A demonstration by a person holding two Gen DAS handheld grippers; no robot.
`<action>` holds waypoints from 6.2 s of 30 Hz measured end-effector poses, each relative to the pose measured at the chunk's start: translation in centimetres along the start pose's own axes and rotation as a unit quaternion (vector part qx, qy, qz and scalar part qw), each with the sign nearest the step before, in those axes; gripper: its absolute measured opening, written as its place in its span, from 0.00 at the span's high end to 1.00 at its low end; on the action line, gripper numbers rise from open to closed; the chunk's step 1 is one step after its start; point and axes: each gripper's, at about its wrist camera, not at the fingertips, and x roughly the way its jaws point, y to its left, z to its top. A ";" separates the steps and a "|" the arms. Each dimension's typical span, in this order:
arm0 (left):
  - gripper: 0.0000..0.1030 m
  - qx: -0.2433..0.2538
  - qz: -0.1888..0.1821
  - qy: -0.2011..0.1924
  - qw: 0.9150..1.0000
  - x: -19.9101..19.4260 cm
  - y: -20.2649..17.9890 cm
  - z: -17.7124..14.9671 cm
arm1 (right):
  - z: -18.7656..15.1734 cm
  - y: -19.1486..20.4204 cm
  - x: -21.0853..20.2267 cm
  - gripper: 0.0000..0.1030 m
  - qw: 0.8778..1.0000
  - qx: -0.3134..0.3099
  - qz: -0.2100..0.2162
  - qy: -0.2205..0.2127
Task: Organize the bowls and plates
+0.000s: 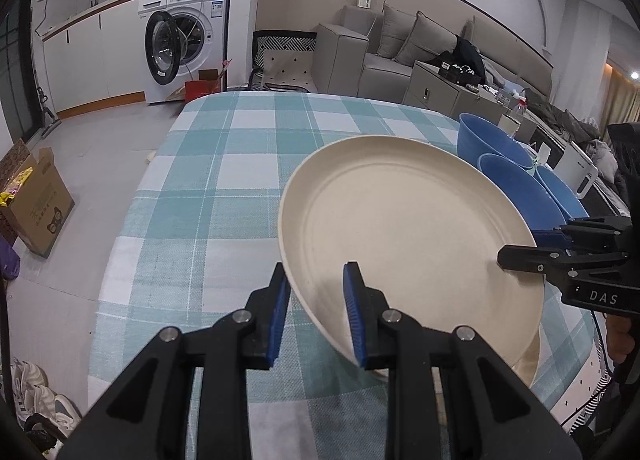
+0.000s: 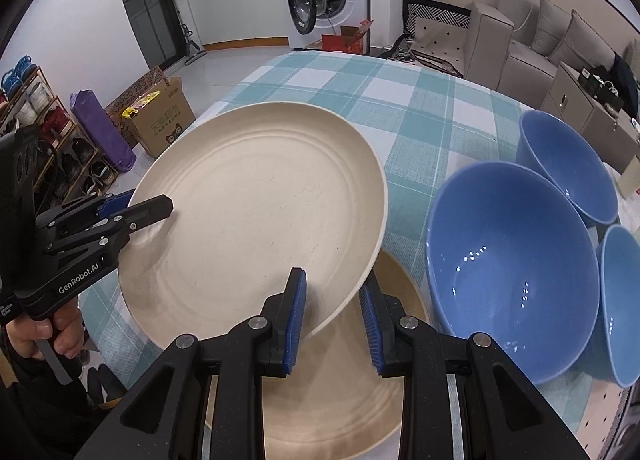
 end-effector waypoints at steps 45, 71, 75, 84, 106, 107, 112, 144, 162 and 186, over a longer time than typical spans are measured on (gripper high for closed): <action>0.74 0.114 -0.020 0.062 0.991 0.8 -4.6 -2.3 | -7.4 -1.6 -1.9 0.73 0.998 0.054 0.011 0.027; 0.71 0.144 -0.014 0.079 0.986 1.9 -6.3 -3.4 | -8.8 -2.1 -0.6 0.73 0.997 0.058 -0.011 0.047; 0.70 0.149 -0.013 0.082 0.985 2.1 -6.6 -3.6 | -8.8 -2.0 -0.5 0.73 0.997 0.053 -0.020 0.047; 0.69 0.155 -0.009 0.083 0.984 2.2 -6.8 -3.7 | -8.9 -1.4 -0.2 0.73 0.997 0.032 -0.047 0.044; 0.59 0.189 0.015 0.090 0.978 2.7 -7.8 -4.6 | -9.5 -0.4 0.8 0.66 0.991 -0.029 -0.120 0.048; 0.57 0.189 0.016 0.090 0.978 2.7 -7.8 -4.5 | -9.6 -0.4 0.9 0.66 0.991 -0.029 -0.120 0.050; 0.53 0.184 0.017 0.090 0.979 2.7 -7.4 -4.4 | -9.7 -0.6 1.3 0.62 0.991 -0.032 -0.119 0.051; 0.00 0.076 -0.051 -0.001 0.996 -3.0 -5.8 -1.1 | -8.5 -1.8 -6.2 0.01 0.997 0.000 -0.032 -0.073; 0.00 0.060 -0.064 -0.011 0.996 -2.8 -7.9 0.5 | -8.4 -7.3 -11.7 0.01 0.988 0.057 -0.024 -0.144; 0.00 0.059 -0.048 -0.027 0.997 -0.1 -12.1 7.6 | -5.4 -14.0 -16.0 0.01 0.976 0.086 -0.022 -0.198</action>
